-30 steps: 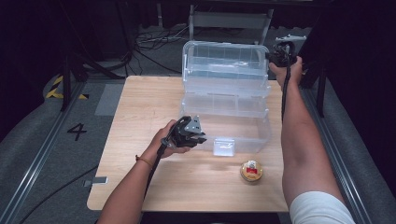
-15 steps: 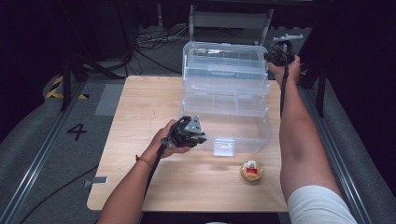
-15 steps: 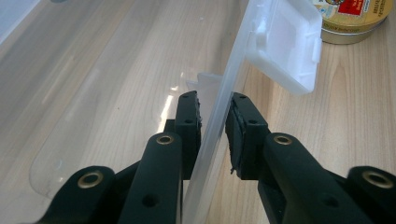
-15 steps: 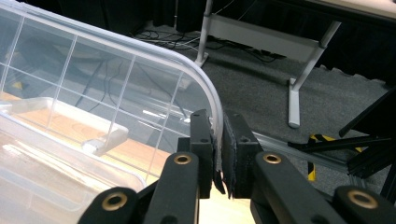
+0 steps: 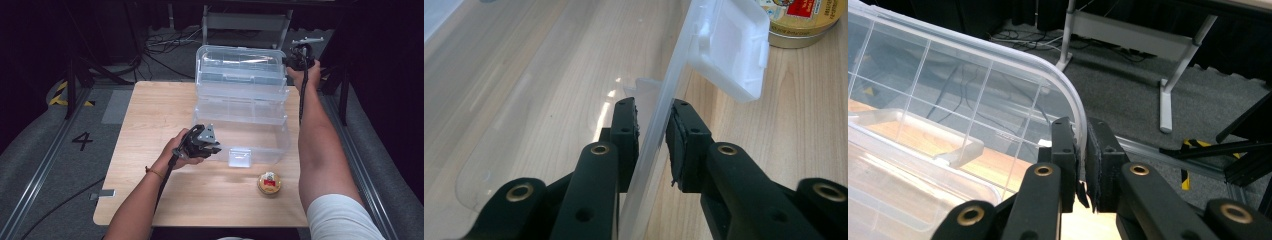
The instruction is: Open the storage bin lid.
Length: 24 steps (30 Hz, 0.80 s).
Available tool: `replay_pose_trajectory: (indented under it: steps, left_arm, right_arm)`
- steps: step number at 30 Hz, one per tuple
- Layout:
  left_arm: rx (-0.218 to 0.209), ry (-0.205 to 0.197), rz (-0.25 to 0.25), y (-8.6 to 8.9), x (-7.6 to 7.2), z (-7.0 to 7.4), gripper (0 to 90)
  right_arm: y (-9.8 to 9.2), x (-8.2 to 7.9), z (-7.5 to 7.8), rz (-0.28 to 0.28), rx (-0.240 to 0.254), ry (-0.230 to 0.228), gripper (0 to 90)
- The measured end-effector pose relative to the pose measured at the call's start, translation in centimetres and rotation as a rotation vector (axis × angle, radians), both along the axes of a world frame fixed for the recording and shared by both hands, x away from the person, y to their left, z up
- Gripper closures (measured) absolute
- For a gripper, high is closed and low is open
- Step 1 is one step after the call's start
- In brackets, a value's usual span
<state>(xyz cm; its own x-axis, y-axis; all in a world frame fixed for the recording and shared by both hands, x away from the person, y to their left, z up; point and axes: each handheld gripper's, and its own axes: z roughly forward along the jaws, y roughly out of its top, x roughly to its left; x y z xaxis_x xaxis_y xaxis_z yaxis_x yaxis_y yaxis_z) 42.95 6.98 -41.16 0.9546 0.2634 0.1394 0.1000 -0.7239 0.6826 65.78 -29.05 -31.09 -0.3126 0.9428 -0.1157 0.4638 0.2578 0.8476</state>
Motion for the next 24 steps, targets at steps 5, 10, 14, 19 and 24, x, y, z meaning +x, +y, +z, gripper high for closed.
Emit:
replay_pose_trajectory:
  steps: [5, 10, 14, 19, 24]
  left_arm:
    - [0.002, -0.002, -0.001, 0.01, 0.0, 0.0, 75.5]
    - [0.001, -0.002, -0.001, 0.01, 0.01, 0.0, 75.5]
    - [0.001, -0.002, 0.0, 0.01, 0.0, 0.0, 75.5]
    - [0.0, -0.002, -0.001, 0.01, 0.0, -0.01, 75.5]
    - [0.0, -0.003, -0.001, 0.01, -0.01, -0.02, 75.5]
  right_arm:
    - [-0.02, 0.44, -0.21, -0.001, -0.002, 0.02, 83.8]
    - [-0.05, 0.72, -0.48, -0.007, 0.007, 0.028, 83.8]
    - [-0.05, 0.88, -0.5, -0.007, 0.008, 0.039, 83.7]
    - [-0.06, 0.98, -0.55, -0.007, 0.005, 0.044, 83.6]
    - [-0.08, 1.04, -0.64, -0.01, 0.01, 0.048, 83.2]
